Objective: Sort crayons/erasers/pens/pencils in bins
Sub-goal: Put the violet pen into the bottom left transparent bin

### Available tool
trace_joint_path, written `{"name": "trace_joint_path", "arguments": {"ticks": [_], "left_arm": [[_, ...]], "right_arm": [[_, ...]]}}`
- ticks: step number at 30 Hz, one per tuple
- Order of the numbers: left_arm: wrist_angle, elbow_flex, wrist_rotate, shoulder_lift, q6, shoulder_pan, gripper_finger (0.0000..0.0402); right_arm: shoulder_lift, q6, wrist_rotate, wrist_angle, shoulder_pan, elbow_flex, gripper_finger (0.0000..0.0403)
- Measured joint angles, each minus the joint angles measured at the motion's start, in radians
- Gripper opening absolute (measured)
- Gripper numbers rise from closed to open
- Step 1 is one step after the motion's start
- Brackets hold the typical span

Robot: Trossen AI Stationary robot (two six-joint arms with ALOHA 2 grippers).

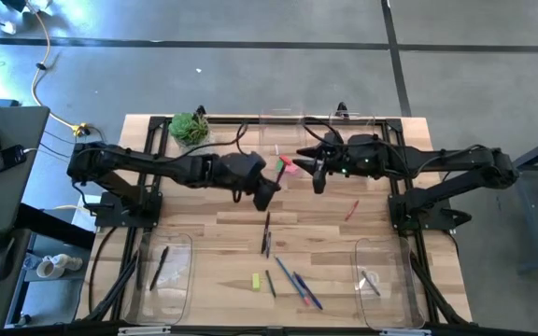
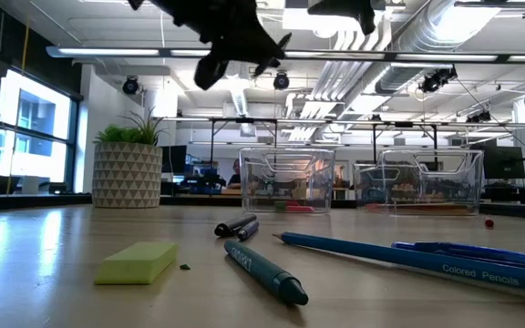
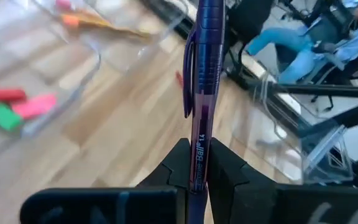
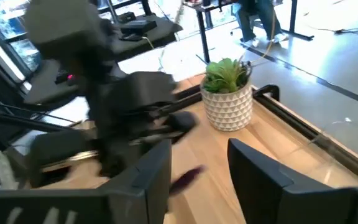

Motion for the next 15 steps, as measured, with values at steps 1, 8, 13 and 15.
{"name": "trace_joint_path", "arguments": {"ticks": [1,8,13,15], "left_arm": [[-0.04,0.014,-0.012,0.0,-0.014,-0.012,0.0011],[-0.432,0.141,-0.129,-0.023,-0.078,-0.101,0.0011],[-0.63,0.202,-0.195,-0.044,-0.181,-0.185,0.0011],[-0.697,0.213,-0.225,-0.053,-0.239,-0.221,0.0012]], "right_arm": [[0.0,-0.001,0.0,-0.013,-0.006,0.0,0.0154],[0.0,-0.006,0.001,-0.125,-0.058,0.0,0.0161],[0.0,-0.05,0.001,-0.173,-0.088,0.0,0.0161],[0.0,-0.059,0.001,-0.179,-0.097,0.0,0.0161]]}}
